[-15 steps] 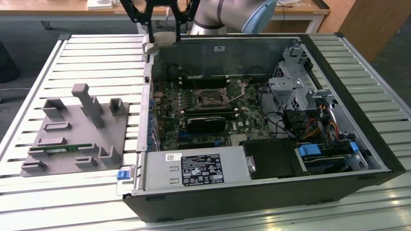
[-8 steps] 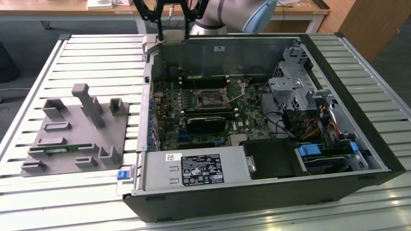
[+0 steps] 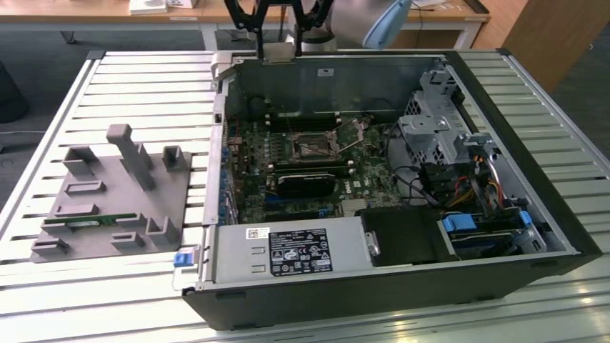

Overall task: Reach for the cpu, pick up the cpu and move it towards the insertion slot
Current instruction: 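Pick up the cpu and move it towards the insertion slot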

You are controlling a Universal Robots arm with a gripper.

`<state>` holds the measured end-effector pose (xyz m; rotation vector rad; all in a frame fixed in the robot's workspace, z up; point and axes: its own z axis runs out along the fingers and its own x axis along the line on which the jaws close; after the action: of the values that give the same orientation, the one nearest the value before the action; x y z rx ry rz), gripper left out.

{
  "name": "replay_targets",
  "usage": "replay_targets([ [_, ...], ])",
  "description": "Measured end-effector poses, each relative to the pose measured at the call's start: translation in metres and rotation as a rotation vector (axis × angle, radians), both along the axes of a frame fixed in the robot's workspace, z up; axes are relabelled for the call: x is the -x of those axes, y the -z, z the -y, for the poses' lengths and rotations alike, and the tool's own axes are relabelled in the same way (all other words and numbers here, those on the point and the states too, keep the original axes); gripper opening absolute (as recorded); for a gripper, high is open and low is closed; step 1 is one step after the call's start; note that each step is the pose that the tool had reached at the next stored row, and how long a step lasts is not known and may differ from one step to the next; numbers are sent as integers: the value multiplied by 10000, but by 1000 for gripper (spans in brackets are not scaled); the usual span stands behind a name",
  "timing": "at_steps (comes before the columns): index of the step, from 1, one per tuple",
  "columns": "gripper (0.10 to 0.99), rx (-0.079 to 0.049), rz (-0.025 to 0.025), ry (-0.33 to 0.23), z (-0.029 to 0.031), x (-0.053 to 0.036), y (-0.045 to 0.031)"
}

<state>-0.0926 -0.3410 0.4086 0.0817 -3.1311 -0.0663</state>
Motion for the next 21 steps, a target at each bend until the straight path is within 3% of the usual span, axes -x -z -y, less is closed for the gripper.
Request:
replay_targets([
  [16, 541, 1, 8, 13, -124, -423, 20],
  [21, 541, -1, 20, 19, -149, -511, 29],
])
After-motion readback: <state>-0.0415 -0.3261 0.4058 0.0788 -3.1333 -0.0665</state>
